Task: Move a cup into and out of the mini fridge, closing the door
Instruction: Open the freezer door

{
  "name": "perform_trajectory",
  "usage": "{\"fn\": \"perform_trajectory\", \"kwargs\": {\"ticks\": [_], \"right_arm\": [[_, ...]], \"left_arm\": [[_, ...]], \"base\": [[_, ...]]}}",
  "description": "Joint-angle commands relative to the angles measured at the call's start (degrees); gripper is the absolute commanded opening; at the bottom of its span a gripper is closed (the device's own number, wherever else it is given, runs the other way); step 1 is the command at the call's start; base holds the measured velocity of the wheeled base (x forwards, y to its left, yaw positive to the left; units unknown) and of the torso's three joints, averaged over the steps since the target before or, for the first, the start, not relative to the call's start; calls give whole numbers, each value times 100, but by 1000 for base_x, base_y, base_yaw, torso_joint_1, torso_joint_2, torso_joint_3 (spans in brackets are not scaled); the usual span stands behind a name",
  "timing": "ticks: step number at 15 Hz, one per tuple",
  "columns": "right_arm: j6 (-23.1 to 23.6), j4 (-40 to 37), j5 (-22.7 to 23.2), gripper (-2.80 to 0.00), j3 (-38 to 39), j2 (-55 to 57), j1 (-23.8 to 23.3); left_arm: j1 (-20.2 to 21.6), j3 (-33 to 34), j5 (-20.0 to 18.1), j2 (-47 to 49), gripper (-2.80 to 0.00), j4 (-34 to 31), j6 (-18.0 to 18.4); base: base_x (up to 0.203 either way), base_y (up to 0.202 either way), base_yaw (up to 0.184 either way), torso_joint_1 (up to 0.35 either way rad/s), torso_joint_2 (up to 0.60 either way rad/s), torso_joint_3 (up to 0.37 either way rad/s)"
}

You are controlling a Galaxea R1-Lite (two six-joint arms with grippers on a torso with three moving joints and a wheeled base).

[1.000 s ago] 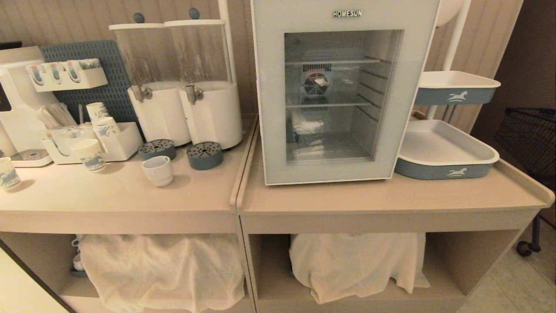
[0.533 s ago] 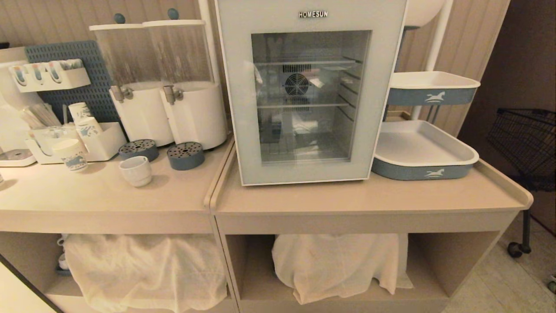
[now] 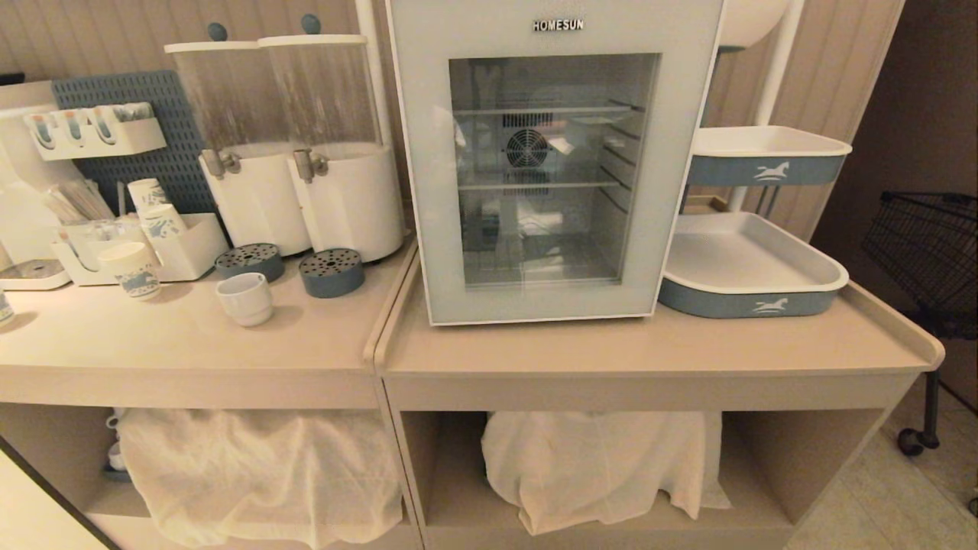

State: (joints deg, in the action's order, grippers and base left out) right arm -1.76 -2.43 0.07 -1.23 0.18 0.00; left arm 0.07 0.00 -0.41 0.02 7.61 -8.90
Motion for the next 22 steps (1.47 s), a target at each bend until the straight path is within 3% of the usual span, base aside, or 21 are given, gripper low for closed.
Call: {"fn": "perform_trajectory", "kwargs": {"ticks": [1,8,10,14,16,18,22], "right_arm": [[0,-4,1,-280,0,8,0],[0,-4,1,-280,0,8,9],[-9,-4,1,-280,0,8,0],[-9,-4,1,-280,0,8,2],[-9,-4,1,-280,0,8,0],[-9,-4,1,-280,0,8,0],[-9,-4,1,-280,0,8,8]], "left_arm": [[1,229,-2,-29,-280,13,-7],[1,229,-34,-21,-280,-37,124],[1,55,-226,82,-280,-560,215],[-51,-2300,-843,884,-280,-2047,131],[-365,-2777,-972,1646,-280,-2450,102],[-661,-2637,-813,1743,-280,-2475,127],[-725,-2587,-569,2649,-280,-1783,133]], "base": [[0,0,0,0,0,0],[0,0,0,0,0,0],[0,0,0,0,0,0],[0,0,0,0,0,0],[0,0,0,0,0,0],[0,0,0,0,0,0],[0,0,0,0,0,0]]}}
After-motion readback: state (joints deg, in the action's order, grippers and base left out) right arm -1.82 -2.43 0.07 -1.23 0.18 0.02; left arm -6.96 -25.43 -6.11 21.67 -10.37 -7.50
